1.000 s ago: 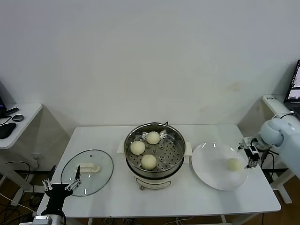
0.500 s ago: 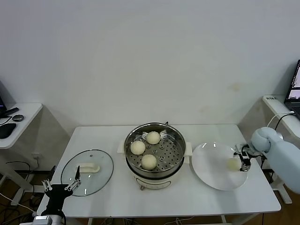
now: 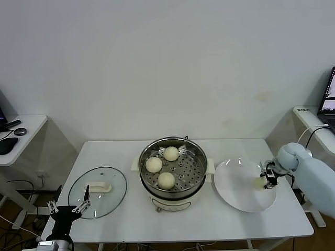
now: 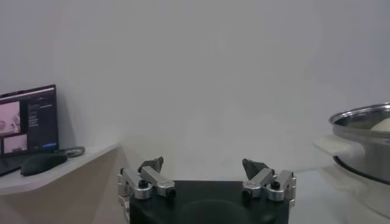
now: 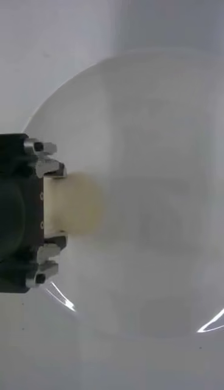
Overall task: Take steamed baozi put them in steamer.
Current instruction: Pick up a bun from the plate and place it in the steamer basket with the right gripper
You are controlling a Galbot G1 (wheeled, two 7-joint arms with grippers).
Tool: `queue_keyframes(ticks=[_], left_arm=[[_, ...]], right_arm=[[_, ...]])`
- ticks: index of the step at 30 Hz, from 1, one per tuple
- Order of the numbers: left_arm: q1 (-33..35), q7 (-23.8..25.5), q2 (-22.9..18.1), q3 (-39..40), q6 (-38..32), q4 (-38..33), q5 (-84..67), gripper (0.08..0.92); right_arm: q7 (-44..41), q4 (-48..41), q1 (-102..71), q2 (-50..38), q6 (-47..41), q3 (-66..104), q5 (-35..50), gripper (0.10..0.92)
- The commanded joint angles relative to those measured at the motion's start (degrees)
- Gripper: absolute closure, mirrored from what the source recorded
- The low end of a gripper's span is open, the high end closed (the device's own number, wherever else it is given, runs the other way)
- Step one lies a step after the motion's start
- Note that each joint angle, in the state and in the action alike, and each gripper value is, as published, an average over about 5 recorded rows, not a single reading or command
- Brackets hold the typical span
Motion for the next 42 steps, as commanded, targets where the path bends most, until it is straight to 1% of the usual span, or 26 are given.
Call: queue_keyframes(ticks=[1,4,7,10,13,17,20,23,26,29,31,36,42], left_arm=[[0.0,0.0,0.1,0.0,0.0,-0.1,-0.1,0.177],[-0.1,0.0,0.2,0.0,0.1,-0.2,-0.3,0.177],[-0.3,0.1,0.3,0.1,0.1,-0.3,-0.5,0.177],[-0.4,0.1,0.4,0.3,0.4,-0.5,-0.5,0.177],[-0.5,0.1,0.7,0.6,0.8,-0.7,-0.6,0.177],[-0.9,0.1,1.0,1.0,0.9,-0.6,-0.7,0.177],[-1.0,0.1,1.1,0.9,1.0,-0.7,-0.9,0.177],[-0.9,0.0,1.4,0.7,0.9,-0.7,-1.1,0.177],[-0.8,-0.1,1.3,0.5,0.8,-0.5,-1.1,0.177],[-0.8,-0.1,1.1,0.5,0.9,-0.7,-1.1,0.177],[-0.9,-0.1,0.9,0.5,1.0,-0.9,-1.0,0.177],[-1.3,-0.1,0.2,0.5,1.3,-1.2,-1.0,0.177],[-1.5,-0.2,-0.1,0.5,1.3,-0.8,-1.2,0.177]], right_arm=[[-0.6,1.4,1.9,-1.3,0.5,-1.1,1.7,0.630],[-1.7,4.4,5.6,-3.6,0.0,-4.2,6.2,0.635],[-2.5,8.5,12.1,-6.5,-2.2,-10.3,12.9,0.635],[-2.4,13.1,20.4,-9.0,-4.9,-17.5,19.6,0.635],[-1.3,18.2,31.3,-9.6,-8.4,-26.5,27.5,0.633],[2.1,24.8,47.7,-6.7,-15.5,-40.6,40.1,0.630],[5.7,29.2,55.8,-2.8,-21.5,-49.0,47.9,0.628],[9.7,32.5,60.2,2.0,-27.3,-54.1,55.0,0.627],[14.6,34.0,60.0,6.4,-33.2,-55.1,60.3,0.626],[17.9,34.3,57.7,9.9,-37.4,-55.7,61.9,0.626],[18.8,33.8,56.0,11.6,-38.6,-56.6,61.6,0.626],[19.3,29.4,51.9,15.1,-38.9,-57.6,59.5,0.626],[18.4,23.2,47.5,17.4,-38.9,-56.1,56.0,0.623]])
